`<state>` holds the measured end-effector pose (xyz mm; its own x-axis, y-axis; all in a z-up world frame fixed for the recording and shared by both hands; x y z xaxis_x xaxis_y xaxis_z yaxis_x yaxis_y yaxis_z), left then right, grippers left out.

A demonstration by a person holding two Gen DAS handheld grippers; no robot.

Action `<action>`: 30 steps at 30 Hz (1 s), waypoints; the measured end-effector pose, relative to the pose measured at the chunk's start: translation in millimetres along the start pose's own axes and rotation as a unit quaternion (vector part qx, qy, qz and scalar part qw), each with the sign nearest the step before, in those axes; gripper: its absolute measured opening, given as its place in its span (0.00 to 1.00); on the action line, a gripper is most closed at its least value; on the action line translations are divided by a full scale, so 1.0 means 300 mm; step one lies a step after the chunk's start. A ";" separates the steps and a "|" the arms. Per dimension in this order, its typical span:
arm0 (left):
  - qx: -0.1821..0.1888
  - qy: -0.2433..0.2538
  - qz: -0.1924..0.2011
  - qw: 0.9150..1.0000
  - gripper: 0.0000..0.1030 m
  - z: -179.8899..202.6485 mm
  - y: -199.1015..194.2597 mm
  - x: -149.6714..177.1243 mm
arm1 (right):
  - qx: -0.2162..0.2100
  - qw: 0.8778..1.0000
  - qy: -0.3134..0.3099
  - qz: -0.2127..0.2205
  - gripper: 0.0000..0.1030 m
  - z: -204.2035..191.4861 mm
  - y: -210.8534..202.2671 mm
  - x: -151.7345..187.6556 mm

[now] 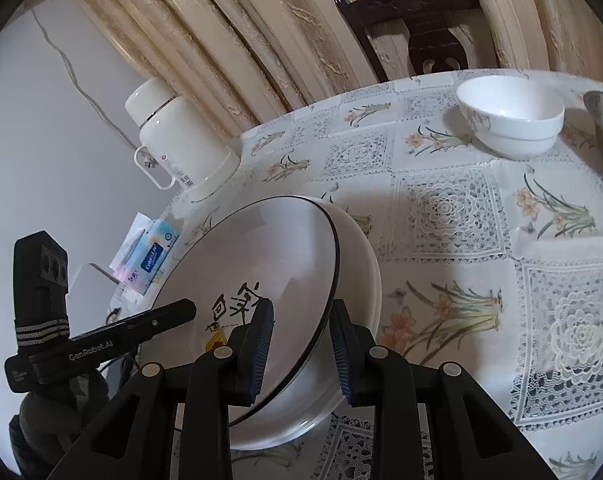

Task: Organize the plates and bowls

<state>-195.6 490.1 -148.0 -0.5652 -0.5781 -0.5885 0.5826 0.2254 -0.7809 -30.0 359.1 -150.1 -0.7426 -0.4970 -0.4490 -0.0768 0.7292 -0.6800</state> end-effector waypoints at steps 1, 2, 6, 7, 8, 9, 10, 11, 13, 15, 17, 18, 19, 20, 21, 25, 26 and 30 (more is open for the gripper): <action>-0.001 0.000 0.001 1.000 0.25 0.001 -0.002 0.000 | 0.001 1.000 0.000 0.000 0.30 0.001 0.003 0.000; 0.000 -0.001 0.001 1.000 0.25 0.003 -0.003 -0.001 | 0.001 1.000 0.000 0.001 0.30 0.002 0.001 -0.001; 0.007 -0.009 -0.004 1.000 0.29 0.007 0.002 0.003 | 0.011 1.000 -0.005 0.007 0.30 0.006 -0.004 0.000; 0.009 -0.012 -0.003 1.000 0.29 0.007 0.001 0.005 | 0.011 1.000 -0.007 0.008 0.30 0.006 -0.006 0.001; 0.011 -0.015 -0.001 1.000 0.29 0.005 0.000 0.006 | 0.011 1.000 -0.007 0.009 0.30 0.006 -0.007 0.002; 0.014 -0.018 0.000 1.000 0.29 0.004 -0.002 0.006 | 0.012 1.000 -0.008 0.009 0.30 0.006 -0.008 0.004; 0.017 -0.023 0.000 1.000 0.29 0.003 -0.003 0.007 | 0.013 1.000 -0.008 0.010 0.30 0.004 -0.009 0.006; 0.020 -0.027 0.000 0.999 0.29 0.001 -0.004 0.007 | 0.014 1.000 -0.009 0.011 0.30 0.003 -0.008 0.007; 0.023 -0.033 0.001 0.999 0.29 -0.001 -0.012 0.009 | 0.015 1.000 -0.010 0.010 0.31 0.001 -0.008 0.006; 0.024 -0.037 0.005 0.999 0.29 -0.004 -0.018 0.009 | 0.013 1.000 -0.006 0.010 0.33 0.003 -0.012 0.004; 0.023 -0.040 0.008 0.999 0.29 -0.009 -0.023 0.007 | 0.011 1.000 -0.002 0.013 0.34 0.003 -0.017 0.001; 0.022 -0.043 0.010 0.999 0.31 -0.012 -0.026 0.005 | 0.009 1.000 0.001 0.015 0.37 0.004 -0.021 -0.002; 0.019 -0.046 0.018 0.999 0.32 -0.018 -0.034 -0.001 | 0.007 1.000 0.001 0.019 0.40 0.002 -0.027 -0.006; 0.015 -0.047 0.025 0.998 0.36 -0.024 -0.042 -0.005 | 0.007 1.000 -0.001 0.025 0.41 0.001 -0.034 -0.010; 0.013 -0.050 0.033 0.998 0.38 -0.030 -0.053 -0.013 | 0.006 0.999 -0.005 0.031 0.43 -0.003 -0.043 -0.015; 0.013 -0.055 0.043 0.997 0.44 -0.037 -0.068 -0.030 | 0.002 1.000 0.003 0.028 0.44 -0.002 -0.046 -0.014; 0.013 -0.055 0.042 0.998 0.44 -0.036 -0.067 -0.029 | 0.000 1.000 0.006 0.028 0.44 -0.001 -0.045 -0.013; 0.008 -0.053 0.039 0.998 0.45 -0.026 -0.063 -0.021 | -0.002 0.999 0.014 0.035 0.44 0.007 -0.060 -0.016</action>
<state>-207.6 495.6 -131.2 -0.4527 -0.6398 -0.6211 0.6326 0.2605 -0.7294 -23.6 347.3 -136.8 -0.7645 -0.4318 -0.4785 -0.0275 0.7636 -0.6451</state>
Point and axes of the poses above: each gripper's, at about its wrist camera, not at the fingertips, and y roughly the way its jaws point, z to its right, x to its underside, the point moved 9 cm from there along y, roughly the way its jaws point, and after that the axes turned 15 degrees about y, right-handed, at the moved point
